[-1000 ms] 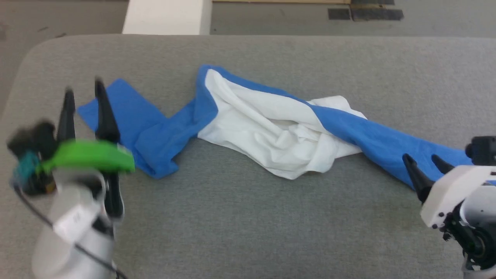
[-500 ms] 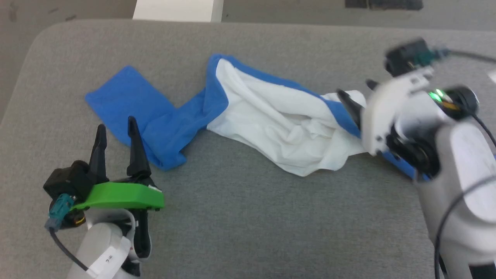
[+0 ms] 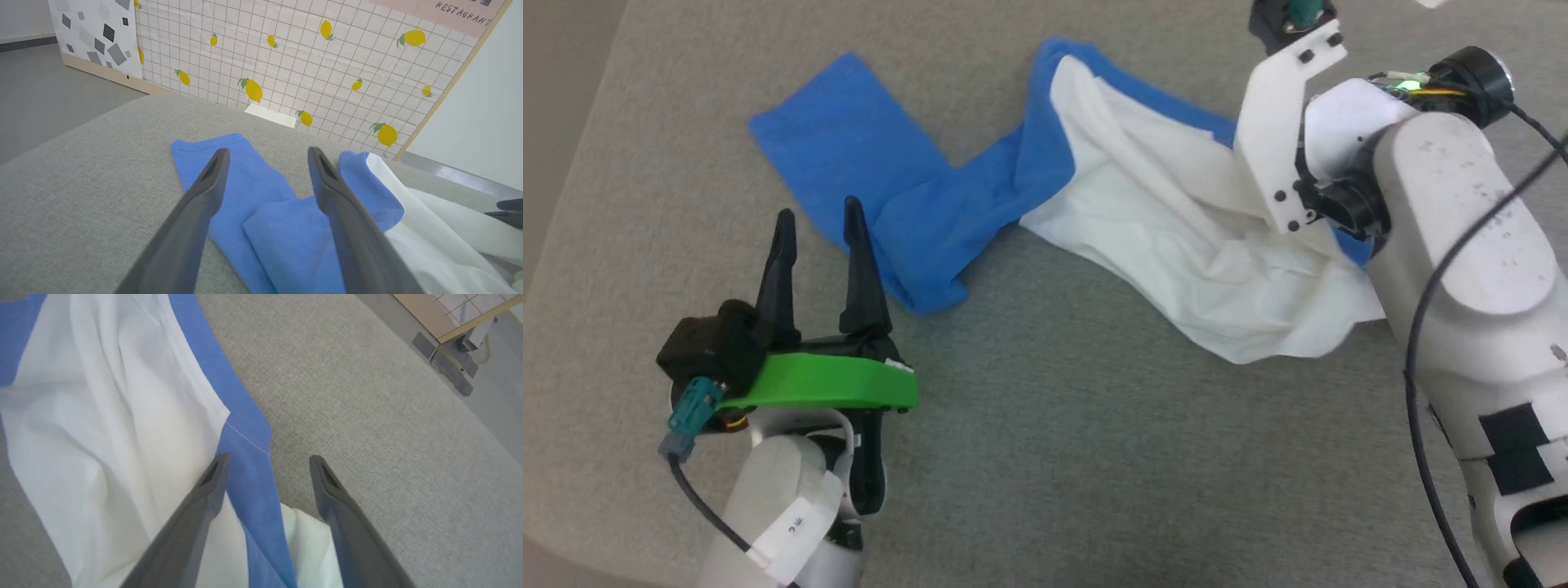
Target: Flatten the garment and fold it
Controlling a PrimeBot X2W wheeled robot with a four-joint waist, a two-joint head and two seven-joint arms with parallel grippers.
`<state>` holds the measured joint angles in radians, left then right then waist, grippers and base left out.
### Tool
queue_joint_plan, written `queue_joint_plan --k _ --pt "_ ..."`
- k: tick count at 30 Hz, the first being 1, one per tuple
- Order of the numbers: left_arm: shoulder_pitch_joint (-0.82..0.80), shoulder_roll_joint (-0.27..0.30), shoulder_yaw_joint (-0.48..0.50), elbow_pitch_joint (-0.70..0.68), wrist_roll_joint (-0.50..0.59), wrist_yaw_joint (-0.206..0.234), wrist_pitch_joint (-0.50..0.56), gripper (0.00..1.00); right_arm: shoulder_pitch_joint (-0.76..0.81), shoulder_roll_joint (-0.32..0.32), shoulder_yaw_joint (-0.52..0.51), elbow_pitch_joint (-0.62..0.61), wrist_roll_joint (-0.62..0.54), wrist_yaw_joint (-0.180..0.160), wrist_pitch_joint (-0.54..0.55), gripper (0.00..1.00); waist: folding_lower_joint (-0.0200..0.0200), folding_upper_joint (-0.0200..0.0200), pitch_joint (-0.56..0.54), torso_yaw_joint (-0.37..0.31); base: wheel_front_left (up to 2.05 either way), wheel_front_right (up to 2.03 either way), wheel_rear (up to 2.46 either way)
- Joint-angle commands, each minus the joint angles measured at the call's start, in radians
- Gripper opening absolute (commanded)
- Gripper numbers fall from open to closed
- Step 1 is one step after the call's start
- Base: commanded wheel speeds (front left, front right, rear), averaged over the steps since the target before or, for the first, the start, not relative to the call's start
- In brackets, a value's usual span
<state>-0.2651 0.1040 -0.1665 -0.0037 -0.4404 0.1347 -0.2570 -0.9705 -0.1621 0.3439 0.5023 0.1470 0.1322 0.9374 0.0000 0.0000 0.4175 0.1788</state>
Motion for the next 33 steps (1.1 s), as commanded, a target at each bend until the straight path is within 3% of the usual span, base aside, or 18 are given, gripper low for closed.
queue_joint_plan --k 1,9,10,11,18,23,29,33 --pt "-0.018 -0.007 0.002 0.004 0.018 -0.008 -0.005 1.00 -0.021 -0.003 0.017 0.020 -0.002 -0.002 0.013 1.00 0.0000 0.0000 0.050 0.047 0.00 0.00 0.00" --pt "-0.033 -0.033 0.012 0.022 0.032 -0.032 -0.005 1.00 -0.054 -0.030 0.117 0.097 0.051 -0.002 0.106 1.00 0.0000 0.0000 0.069 0.057 0.00 0.00 0.00" --pt "-0.034 -0.035 0.013 0.024 0.034 -0.034 -0.005 1.00 -0.056 -0.033 0.119 0.100 0.061 -0.002 0.118 0.17 0.0000 0.0000 0.069 0.056 0.00 0.00 0.00" --pt "-0.035 -0.037 0.013 0.025 0.036 -0.036 -0.005 1.00 -0.058 -0.038 0.122 0.100 0.067 -0.002 0.123 0.00 0.0000 0.0000 0.068 0.054 0.00 0.00 0.00" --pt "-0.031 -0.045 0.018 0.035 0.042 -0.049 -0.005 1.00 -0.084 -0.098 0.087 0.079 0.092 -0.002 0.121 0.00 0.0000 0.0000 0.061 0.048 0.00 0.00 0.00" --pt "-0.040 -0.049 0.009 0.036 0.043 -0.060 -0.005 1.00 -0.142 -0.197 0.038 0.050 0.022 -0.002 0.083 0.00 0.0000 0.0000 0.076 0.065 0.00 0.00 0.00" --pt "-0.051 -0.052 -0.007 0.036 0.039 -0.067 -0.005 1.00 -0.234 -0.276 -0.009 0.025 -0.118 -0.002 -0.062 0.00 0.0000 0.0000 0.110 0.097 0.00 0.00 0.00" --pt "-0.052 -0.053 -0.010 0.043 0.034 -0.068 -0.005 1.00 -0.259 -0.267 -0.021 0.046 -0.176 -0.002 -0.161 0.00 0.0000 0.0000 0.117 0.107 0.00 0.00 0.00"
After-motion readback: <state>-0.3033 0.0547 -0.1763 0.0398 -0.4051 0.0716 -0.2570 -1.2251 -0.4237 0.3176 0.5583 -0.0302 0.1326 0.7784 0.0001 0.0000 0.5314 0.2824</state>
